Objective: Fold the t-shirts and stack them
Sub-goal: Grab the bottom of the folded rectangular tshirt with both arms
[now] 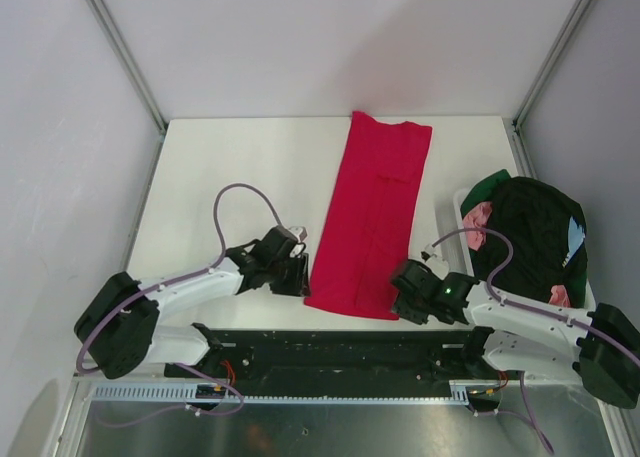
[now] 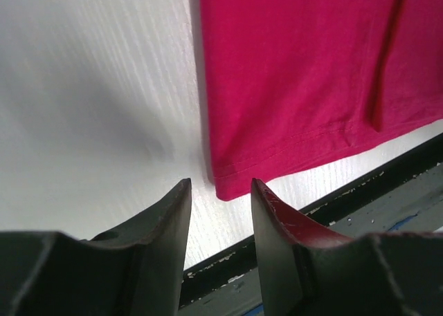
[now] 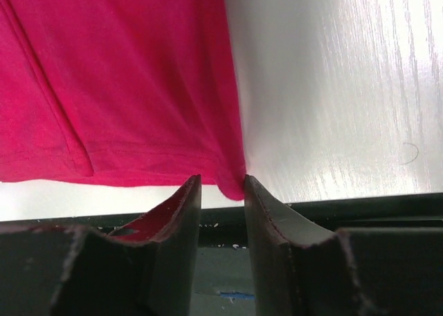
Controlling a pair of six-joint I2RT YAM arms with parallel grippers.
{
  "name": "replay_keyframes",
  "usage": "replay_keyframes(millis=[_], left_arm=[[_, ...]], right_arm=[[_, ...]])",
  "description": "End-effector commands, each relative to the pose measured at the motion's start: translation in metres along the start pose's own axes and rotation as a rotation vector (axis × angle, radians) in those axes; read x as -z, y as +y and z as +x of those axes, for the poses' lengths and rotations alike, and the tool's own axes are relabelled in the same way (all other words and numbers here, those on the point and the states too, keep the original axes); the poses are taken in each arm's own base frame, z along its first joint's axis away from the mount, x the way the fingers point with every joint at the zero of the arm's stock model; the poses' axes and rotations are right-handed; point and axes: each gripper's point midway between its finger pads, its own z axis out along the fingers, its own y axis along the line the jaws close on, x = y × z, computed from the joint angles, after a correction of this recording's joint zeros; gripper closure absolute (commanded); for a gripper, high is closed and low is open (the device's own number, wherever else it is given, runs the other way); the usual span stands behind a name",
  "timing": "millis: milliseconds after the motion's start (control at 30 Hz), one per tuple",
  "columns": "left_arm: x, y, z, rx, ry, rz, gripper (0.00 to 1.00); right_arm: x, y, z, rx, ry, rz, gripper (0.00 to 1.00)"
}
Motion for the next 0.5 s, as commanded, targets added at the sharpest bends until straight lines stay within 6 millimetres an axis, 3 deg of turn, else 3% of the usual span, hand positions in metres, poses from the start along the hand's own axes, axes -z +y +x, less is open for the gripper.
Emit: replay_keyframes(millis=[0, 467], left_arm=[[-0.002, -0.011, 0.002, -0.008, -0.001, 0.039, 0.56], [-0.017, -0.009, 0.013, -0.023, 0.044, 0.023, 0.64]], right_arm=[[0.002, -0.011, 0.002, -0.014, -0.014, 0.027, 0.63], [-0.011, -0.015, 0.01, -0.039, -0.008, 0.028, 0.66]])
